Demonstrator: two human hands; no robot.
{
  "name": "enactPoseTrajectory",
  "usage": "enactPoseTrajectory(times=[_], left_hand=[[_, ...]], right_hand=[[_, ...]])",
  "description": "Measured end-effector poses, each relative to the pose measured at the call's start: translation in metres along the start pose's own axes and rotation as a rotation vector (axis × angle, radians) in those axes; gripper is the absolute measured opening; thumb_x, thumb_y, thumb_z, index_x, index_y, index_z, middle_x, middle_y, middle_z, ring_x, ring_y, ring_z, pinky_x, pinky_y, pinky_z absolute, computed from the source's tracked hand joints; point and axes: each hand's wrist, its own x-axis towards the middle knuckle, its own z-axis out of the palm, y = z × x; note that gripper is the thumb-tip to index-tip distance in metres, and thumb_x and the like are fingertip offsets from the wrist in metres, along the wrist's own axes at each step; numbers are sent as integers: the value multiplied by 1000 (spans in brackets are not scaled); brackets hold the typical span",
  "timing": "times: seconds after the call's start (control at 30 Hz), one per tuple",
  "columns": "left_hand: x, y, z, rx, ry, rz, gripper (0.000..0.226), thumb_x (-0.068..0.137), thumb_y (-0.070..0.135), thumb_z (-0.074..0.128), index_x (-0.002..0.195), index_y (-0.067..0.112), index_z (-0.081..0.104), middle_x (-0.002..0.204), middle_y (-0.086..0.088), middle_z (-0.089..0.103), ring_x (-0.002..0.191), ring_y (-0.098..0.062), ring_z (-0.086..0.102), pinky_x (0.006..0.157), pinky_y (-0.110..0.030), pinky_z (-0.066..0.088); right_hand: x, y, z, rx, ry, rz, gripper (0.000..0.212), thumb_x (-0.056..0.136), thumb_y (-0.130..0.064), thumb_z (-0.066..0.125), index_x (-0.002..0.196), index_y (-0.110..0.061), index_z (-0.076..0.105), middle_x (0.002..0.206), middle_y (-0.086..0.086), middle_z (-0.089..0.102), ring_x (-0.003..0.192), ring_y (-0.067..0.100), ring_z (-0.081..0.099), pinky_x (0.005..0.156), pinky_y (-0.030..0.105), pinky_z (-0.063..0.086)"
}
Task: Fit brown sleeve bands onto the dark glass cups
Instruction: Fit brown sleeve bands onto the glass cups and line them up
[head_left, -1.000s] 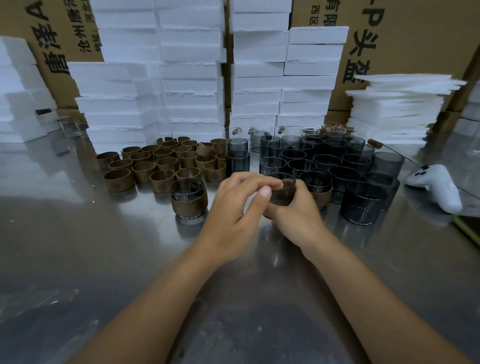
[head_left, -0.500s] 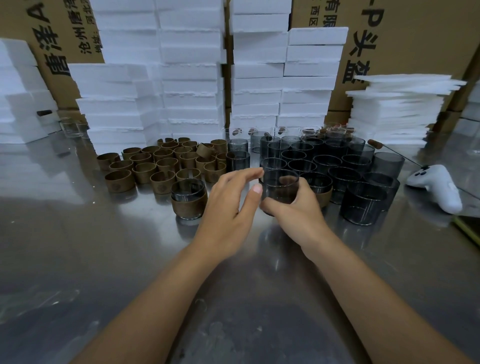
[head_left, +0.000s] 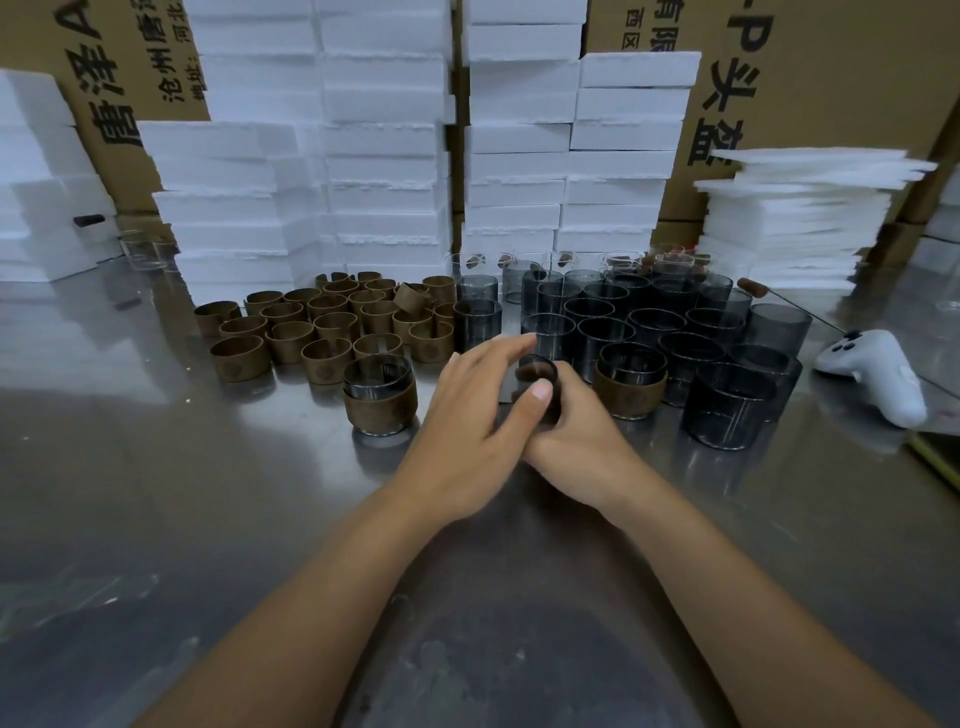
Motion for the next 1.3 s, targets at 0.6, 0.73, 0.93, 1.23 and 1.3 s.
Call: enactPoseTrajectory(times=[0.6, 0.73, 0.93, 1.23, 1.3], left_hand=[[-3, 11, 1, -61, 65, 145, 42, 89, 43, 43, 125, 26, 57, 123, 14, 58, 125, -5, 45, 106, -31, 36], [0, 3, 1, -118, 40, -37, 60, 83, 54, 59, 136, 31, 41, 129, 22, 47, 123, 13, 39, 100, -7, 31], [7, -4, 3, -426, -17, -296, 53, 75, 37, 78, 120, 30, 51, 115, 14, 61, 111, 1, 57, 103, -27, 42], [9, -3, -1, -475, 180, -245, 39, 77, 18, 77, 108, 30, 58, 104, 10, 65, 90, 11, 60, 72, -5, 45], [10, -4, -2, -462, 229, -264, 45, 76, 22, 77, 116, 25, 58, 109, 10, 64, 96, 9, 60, 78, -8, 47]], right_hand=[[1, -3, -6, -69, 113, 65, 42, 80, -10, 68, 116, -21, 49, 104, -8, 60, 90, 1, 59, 74, 18, 49], [0, -6, -6, -37, 141, 99, 38, 78, -7, 68, 106, -25, 51, 98, -3, 65, 91, 12, 63, 82, 31, 53], [-3, -7, -2, -32, 97, 45, 50, 70, -7, 76, 114, -19, 55, 105, -3, 67, 97, 8, 64, 86, 26, 54], [1, -5, -3, -6, 35, 141, 77, 73, -1, 75, 139, -19, 38, 125, -1, 58, 109, 11, 61, 92, 32, 52], [1, -7, -5, 9, 77, 187, 59, 81, 2, 64, 135, -15, 45, 118, 3, 62, 94, 6, 63, 73, 20, 51]])
